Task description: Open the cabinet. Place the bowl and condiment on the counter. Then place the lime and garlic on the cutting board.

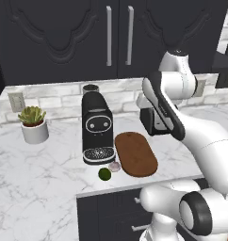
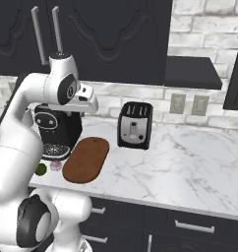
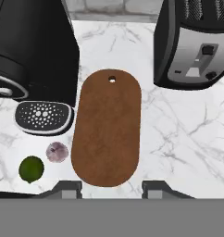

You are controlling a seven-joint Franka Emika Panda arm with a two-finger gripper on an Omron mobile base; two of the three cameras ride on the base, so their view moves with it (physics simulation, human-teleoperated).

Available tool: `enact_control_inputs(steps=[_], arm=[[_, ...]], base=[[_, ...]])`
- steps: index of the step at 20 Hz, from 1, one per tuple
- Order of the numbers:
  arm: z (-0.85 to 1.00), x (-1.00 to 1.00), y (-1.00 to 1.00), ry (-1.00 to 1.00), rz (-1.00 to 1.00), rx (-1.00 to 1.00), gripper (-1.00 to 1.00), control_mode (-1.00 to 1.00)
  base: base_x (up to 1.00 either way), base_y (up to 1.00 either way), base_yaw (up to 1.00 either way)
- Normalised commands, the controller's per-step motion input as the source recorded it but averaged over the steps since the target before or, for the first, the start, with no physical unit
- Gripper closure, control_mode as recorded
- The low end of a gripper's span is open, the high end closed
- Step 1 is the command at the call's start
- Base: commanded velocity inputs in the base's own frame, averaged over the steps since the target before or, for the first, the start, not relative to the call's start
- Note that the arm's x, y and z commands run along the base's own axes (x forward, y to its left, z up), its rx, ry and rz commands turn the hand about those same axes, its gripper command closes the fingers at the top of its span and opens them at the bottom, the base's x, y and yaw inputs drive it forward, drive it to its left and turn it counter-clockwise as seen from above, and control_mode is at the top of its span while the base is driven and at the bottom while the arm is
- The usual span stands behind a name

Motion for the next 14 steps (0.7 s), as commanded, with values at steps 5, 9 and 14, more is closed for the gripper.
enact_control_inputs(steps=[5, 9, 14], arm=[[0.17, -0.16, -0.11, -0.17, 0.0, 0.01, -1.0, -1.0], [0.74, -0.21, 0.14, -0.46, 0.1, 0.0, -1.0, -1.0], [0.87, 0.07, 0.35, -0.32, 0.13, 0.0, -1.0, -1.0]], base=[[0.0, 0.0, 0.0], [0.0, 0.0, 0.0], [0.0, 0.0, 0.0]])
